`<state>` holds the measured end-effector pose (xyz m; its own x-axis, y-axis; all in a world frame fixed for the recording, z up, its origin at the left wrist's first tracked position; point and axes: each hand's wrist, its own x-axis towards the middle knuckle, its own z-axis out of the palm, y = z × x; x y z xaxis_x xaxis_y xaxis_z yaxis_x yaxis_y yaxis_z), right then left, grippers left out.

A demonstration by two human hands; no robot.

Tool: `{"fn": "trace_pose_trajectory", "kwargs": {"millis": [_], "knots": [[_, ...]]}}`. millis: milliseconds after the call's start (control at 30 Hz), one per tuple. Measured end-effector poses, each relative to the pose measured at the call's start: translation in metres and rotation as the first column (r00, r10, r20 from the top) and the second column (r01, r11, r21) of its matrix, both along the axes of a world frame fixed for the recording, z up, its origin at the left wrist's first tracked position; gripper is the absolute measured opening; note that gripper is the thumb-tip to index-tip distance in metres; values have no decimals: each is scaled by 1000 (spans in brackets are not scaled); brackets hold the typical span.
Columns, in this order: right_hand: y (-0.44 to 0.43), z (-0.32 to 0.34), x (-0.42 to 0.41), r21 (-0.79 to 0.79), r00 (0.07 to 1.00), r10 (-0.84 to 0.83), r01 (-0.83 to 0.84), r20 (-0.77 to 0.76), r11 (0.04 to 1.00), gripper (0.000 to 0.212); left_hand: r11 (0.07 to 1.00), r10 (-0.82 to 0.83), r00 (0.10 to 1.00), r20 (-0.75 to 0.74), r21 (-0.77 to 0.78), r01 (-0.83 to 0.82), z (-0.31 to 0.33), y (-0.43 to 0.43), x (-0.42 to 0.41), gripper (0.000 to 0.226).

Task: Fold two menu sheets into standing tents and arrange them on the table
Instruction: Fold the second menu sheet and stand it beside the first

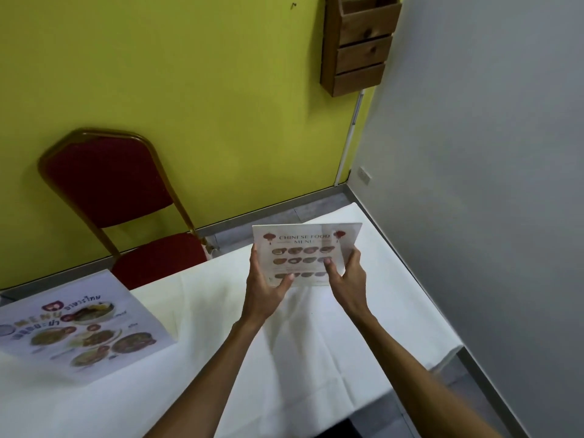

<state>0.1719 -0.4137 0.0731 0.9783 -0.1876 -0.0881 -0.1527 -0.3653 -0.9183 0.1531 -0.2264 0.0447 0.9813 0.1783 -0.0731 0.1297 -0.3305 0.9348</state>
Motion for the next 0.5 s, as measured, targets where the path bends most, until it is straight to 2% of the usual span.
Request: {"fn": "trace_pose_trajectory", "kwargs": {"millis": [233,367,500], "knots": [[-16,-35,-3,-12,942,195,-206,-274,978,70,990,-85,951,-297,-135,46,-44,11,1,92],[-17,-42,0,2,912,226,-241,-343,971,78,979,-105,920,-377,-203,29,-54,16,4,91],[-17,-51,1,13,900,228,-241,-371,970,88,971,-101,916,-389,-240,6,-55,16,5,92]]}}
